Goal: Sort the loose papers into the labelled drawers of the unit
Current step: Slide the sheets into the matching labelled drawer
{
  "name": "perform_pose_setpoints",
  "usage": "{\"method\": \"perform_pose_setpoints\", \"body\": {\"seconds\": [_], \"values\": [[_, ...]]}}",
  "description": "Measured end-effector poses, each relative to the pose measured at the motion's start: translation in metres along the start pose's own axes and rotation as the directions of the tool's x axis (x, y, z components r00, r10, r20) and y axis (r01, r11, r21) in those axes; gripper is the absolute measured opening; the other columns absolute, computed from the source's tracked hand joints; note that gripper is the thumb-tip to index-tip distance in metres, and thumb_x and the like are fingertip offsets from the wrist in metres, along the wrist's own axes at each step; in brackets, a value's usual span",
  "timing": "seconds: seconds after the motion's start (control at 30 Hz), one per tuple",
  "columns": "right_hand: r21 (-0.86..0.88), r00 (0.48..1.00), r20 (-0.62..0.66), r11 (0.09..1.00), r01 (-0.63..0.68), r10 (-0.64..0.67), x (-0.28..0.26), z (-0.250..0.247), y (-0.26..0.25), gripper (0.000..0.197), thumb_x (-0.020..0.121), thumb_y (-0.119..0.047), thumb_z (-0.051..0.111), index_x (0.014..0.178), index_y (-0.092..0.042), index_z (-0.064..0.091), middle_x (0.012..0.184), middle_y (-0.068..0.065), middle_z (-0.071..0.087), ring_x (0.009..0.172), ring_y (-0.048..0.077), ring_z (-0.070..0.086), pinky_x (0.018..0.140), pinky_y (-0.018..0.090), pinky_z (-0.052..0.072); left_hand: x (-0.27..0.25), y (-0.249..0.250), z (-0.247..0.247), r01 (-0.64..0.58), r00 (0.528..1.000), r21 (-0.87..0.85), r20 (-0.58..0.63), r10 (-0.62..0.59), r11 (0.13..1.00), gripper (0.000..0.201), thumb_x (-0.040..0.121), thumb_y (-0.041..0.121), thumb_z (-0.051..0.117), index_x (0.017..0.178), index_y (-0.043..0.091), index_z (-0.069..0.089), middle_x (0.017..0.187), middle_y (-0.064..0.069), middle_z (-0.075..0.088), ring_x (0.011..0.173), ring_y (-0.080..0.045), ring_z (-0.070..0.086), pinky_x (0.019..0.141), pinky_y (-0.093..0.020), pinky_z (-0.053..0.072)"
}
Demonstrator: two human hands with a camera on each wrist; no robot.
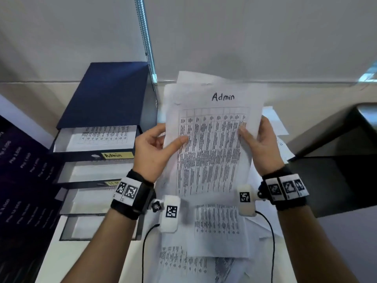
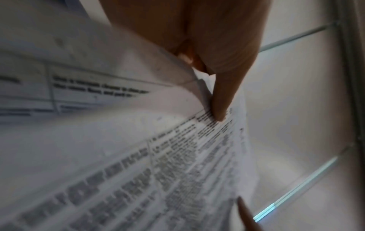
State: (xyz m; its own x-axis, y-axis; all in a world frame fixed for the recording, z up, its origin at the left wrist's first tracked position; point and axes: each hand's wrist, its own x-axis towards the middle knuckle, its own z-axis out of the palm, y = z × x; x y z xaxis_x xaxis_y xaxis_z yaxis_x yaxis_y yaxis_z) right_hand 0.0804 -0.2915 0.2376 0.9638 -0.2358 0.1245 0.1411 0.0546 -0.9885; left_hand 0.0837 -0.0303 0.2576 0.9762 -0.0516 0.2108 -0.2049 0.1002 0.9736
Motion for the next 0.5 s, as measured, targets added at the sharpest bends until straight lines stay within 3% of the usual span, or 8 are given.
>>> {"method": "perform_pose_setpoints", "body": {"seconds": [0.07, 0.13, 0.23, 0.3, 0.37, 0.4, 0.47, 0.5], "values": [[0.163, 0.997, 0.031, 0.984, -0.079, 0.075, -0.001, 0.002, 0.008, 0.091, 0.072, -0.029, 0.083, 0.145, -0.013, 0.033, 0.134, 0.018, 0.057, 0.121, 0.03, 0.059, 0.098, 0.044, 0.051, -0.003, 0.005, 0.004, -0.004, 1.0, -0.019, 0.02, 0.005, 1.0, 0.04, 0.079, -0.009, 0.074, 0.116, -0.009, 0.061, 0.089, 0.004, 0.078, 0.083, -0.005, 0.073, 0.075, -0.017, 0.055], [0.278, 0.986, 0.129, 0.95, -0.139, 0.106, -0.007, 0.001, 0.016, 0.092, 0.068, -0.026, 0.088, 0.141, -0.002, 0.038, 0.131, 0.021, 0.058, 0.121, 0.034, 0.058, 0.1, 0.045, 0.05, -0.003, 0.005, 0.002, -0.018, 0.998, -0.065, 0.067, 0.023, 0.998, 0.054, 0.077, -0.005, 0.075, 0.124, 0.009, 0.053, 0.095, -0.004, 0.077, 0.086, -0.014, 0.074, 0.077, -0.024, 0.057], [0.252, 0.989, 0.086, 0.958, -0.137, 0.118, -0.027, 0.004, 0.026, 0.051, 0.069, -0.016, 0.085, 0.112, -0.001, 0.061, 0.103, 0.009, 0.072, 0.099, 0.025, 0.067, 0.084, 0.034, 0.055, -0.004, -0.015, -0.009, -0.035, 0.99, -0.001, 0.137, 0.034, 0.999, 0.073, 0.079, 0.003, 0.079, 0.136, 0.031, 0.043, 0.1, -0.016, 0.074, 0.088, -0.028, 0.071, 0.08, -0.038, 0.059], [0.166, 0.991, -0.005, 0.977, -0.13, 0.133, -0.047, 0.006, 0.04, 0.027, 0.078, 0.0, 0.071, 0.104, -0.005, 0.064, 0.096, 0.006, 0.074, 0.091, 0.022, 0.07, 0.078, 0.033, 0.056, -0.016, -0.041, -0.016, 0.067, 0.984, 0.117, 0.16, -0.085, 0.991, 0.066, 0.08, 0.009, 0.081, 0.135, 0.028, 0.049, 0.107, -0.012, 0.073, 0.1, -0.026, 0.07, 0.088, -0.042, 0.058], [-0.013, 0.984, -0.016, 0.984, -0.18, 0.18, -0.068, 0.007, 0.06, 0.023, 0.082, 0.003, 0.069, 0.102, -0.007, 0.065, 0.091, 0.003, 0.075, 0.086, 0.02, 0.071, 0.076, 0.038, 0.059, -0.034, -0.069, -0.022, 0.187, 0.962, 0.265, 0.145, -0.231, 0.946, 0.046, 0.081, 0.016, 0.082, 0.122, 0.018, 0.062, 0.105, 0.001, 0.075, 0.101, -0.012, 0.07, 0.091, -0.04, 0.058], [-0.108, 0.977, 0.001, 0.971, -0.213, 0.215, -0.078, 0.008, 0.068, 0.023, 0.081, -0.001, 0.072, 0.103, -0.007, 0.066, 0.09, 0.004, 0.075, 0.085, 0.02, 0.072, 0.077, 0.043, 0.061, -0.044, -0.082, -0.024, 0.233, 0.953, 0.311, 0.114, -0.279, 0.922, 0.032, 0.083, 0.018, 0.08, 0.112, 0.015, 0.067, 0.096, 0.007, 0.075, 0.093, -0.004, 0.071, 0.086, -0.037, 0.059], [-0.254, 0.953, 0.04, 0.926, -0.281, 0.3, -0.091, 0.011, 0.082, 0.03, 0.078, -0.011, 0.079, 0.105, -0.011, 0.066, 0.094, 0.004, 0.076, 0.087, 0.018, 0.073, 0.083, 0.046, 0.059, -0.06, -0.097, -0.031, 0.29, 0.946, 0.362, 0.031, -0.323, 0.886, 0.014, 0.089, 0.022, 0.074, 0.084, 0.009, 0.07, 0.059, 0.013, 0.061, 0.062, 0.008, 0.061, 0.065, -0.023, 0.053], [-0.298, 0.947, 0.049, 0.91, -0.29, 0.318, -0.093, 0.014, 0.085, 0.029, 0.077, -0.015, 0.08, 0.103, -0.015, 0.067, 0.096, 0.002, 0.076, 0.088, 0.015, 0.073, 0.085, 0.045, 0.059, -0.065, -0.1, -0.035, 0.3, 0.946, 0.384, -0.004, -0.323, 0.873, 0.024, 0.091, 0.029, 0.071, 0.076, 0.01, 0.068, 0.049, 0.008, 0.049, 0.05, 0.006, 0.052, 0.058, -0.019, 0.045]]}}
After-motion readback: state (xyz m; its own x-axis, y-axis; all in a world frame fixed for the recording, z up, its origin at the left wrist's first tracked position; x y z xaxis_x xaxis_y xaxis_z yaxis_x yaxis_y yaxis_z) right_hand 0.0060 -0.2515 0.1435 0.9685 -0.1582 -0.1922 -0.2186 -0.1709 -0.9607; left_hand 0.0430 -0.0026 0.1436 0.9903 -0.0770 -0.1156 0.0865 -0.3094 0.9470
